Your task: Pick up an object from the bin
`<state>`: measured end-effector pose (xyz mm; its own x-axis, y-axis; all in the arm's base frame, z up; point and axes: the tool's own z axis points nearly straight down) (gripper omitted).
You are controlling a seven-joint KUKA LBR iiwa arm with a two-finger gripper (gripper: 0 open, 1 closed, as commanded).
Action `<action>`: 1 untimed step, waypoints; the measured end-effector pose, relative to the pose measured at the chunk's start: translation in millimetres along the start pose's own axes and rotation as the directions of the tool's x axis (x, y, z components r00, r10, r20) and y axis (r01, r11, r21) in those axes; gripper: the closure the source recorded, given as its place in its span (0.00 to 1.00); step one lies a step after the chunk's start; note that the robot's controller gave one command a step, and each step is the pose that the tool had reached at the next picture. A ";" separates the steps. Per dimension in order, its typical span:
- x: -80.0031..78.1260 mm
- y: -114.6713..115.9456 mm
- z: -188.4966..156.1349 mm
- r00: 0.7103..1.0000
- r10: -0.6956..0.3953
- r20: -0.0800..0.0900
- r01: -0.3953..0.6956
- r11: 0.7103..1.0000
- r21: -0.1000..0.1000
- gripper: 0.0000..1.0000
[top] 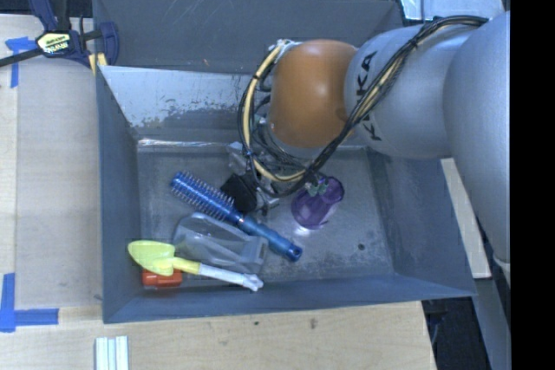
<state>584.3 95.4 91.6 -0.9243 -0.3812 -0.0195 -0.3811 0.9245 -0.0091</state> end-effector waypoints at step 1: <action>0.0 0.0 0.0 1.000 0.001 0.000 -0.001 1.000 0.000 1.00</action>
Offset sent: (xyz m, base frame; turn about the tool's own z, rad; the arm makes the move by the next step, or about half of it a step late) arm 0.0000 0.0000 0.0000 0.0000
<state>584.3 95.4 91.5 -0.9245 -0.3806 -0.0195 -0.3805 0.9248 -0.0088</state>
